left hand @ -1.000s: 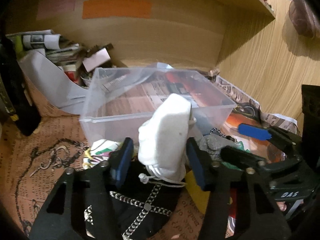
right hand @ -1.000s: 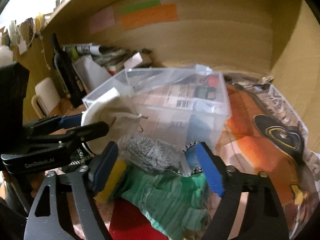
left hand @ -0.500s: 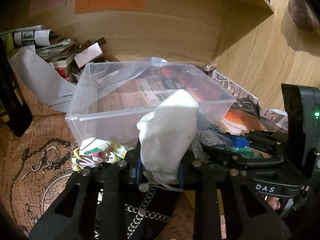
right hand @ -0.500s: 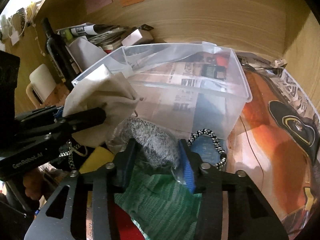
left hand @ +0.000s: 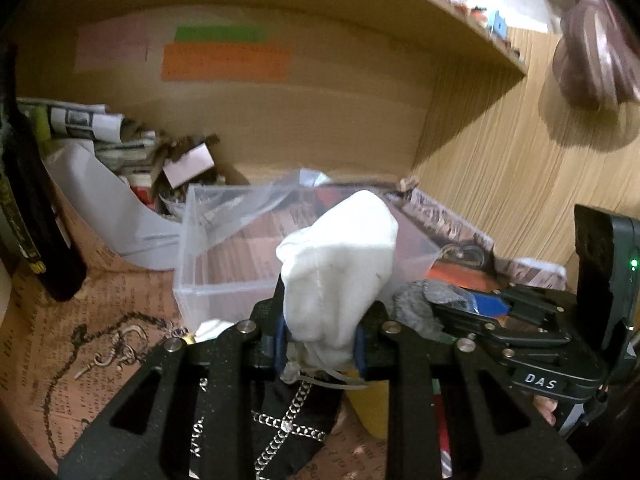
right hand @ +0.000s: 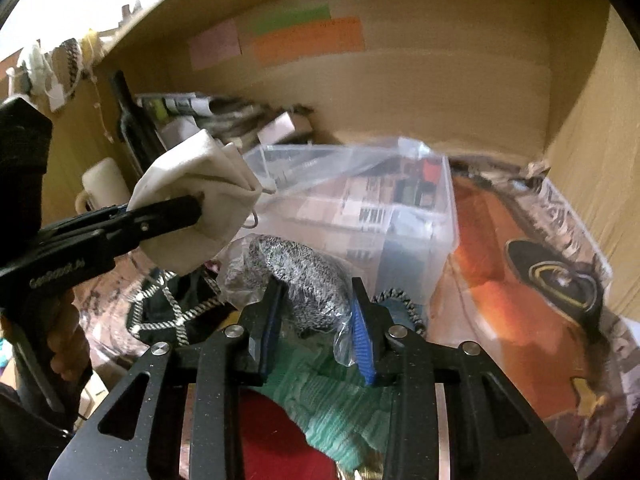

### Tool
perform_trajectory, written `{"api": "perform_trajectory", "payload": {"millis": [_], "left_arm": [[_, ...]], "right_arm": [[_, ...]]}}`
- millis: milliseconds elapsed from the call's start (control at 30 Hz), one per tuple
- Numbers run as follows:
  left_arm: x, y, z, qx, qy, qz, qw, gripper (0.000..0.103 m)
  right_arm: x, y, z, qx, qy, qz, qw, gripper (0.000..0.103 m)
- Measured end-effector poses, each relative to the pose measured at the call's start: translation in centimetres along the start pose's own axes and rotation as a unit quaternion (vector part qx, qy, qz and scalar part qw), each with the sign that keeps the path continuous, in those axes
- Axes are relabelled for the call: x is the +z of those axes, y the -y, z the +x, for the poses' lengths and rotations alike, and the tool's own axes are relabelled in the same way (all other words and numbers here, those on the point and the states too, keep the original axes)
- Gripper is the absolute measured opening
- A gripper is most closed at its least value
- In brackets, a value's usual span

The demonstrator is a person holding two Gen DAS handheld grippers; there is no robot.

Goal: Organize soft objects
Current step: 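Lower white cloth into the box with left tool while right tool drops steel wool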

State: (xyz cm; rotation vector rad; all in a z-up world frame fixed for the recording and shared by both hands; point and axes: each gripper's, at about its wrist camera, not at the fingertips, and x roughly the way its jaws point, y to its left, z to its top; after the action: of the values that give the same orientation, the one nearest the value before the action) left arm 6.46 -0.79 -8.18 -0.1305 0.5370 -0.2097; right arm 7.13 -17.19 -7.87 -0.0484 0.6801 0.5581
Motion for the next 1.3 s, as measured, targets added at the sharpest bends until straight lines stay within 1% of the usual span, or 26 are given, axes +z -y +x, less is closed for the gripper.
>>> {"api": "perform_trajectory", "payload": {"millis": [100, 233, 333, 433, 567, 700, 867, 967, 1133, 1300], "left_arm": [[0.9, -0.2, -1.0, 0.005, 0.020, -0.002, 0.9998, 0.026], [2.4, -0.7, -1.6, 0.021, 0.042, 0.000, 0.9989, 0.026], [3.4, -1.1, -1.6, 0.031, 0.051, 0.000, 0.9982, 0.026], [4.3, -1.5, -1.3, 0.047, 0.055, 0.003, 0.9974, 0.026], [5.6, -2.5, 0.0, 0.058, 0.050, -0.004, 0.9971, 0.026], [6.6, -3.5, 2.2, 0.068, 0.025, -0.007, 0.9973, 0.026], [7.0, -4.8, 6.0, 0.074, -0.027, -0.011, 0.9969, 0.026], [6.8, -5.4, 8.4, 0.082, -0.059, -0.007, 0.9949, 0.026], [6.1, -6.1, 11.8, 0.079, -0.115, -0.004, 0.9902, 0.026], [5.8, -6.1, 13.4, 0.070, -0.138, -0.001, 0.9880, 0.026]], "right_arm": [[0.9, 0.1, -1.0, -0.003, 0.023, 0.004, 1.000, 0.029], [2.4, 0.3, -2.4, -0.006, 0.065, 0.011, 0.998, 0.029], [3.8, 0.8, -2.8, -0.006, 0.088, 0.017, 0.996, 0.029], [5.0, 1.2, -2.8, -0.019, 0.108, 0.019, 0.994, 0.030], [6.2, 2.1, -1.8, -0.037, 0.113, 0.021, 0.993, 0.030], [7.5, 2.9, 0.3, -0.048, 0.098, 0.016, 0.994, 0.030], [8.1, 3.4, 3.1, -0.051, 0.065, 0.005, 0.997, 0.030], [8.2, 3.3, 4.6, -0.053, 0.043, -0.002, 0.998, 0.030], [8.2, 3.3, 7.2, -0.050, -0.001, -0.007, 0.999, 0.030], [7.9, 3.5, 9.4, -0.047, -0.045, -0.009, 0.998, 0.030]]}}
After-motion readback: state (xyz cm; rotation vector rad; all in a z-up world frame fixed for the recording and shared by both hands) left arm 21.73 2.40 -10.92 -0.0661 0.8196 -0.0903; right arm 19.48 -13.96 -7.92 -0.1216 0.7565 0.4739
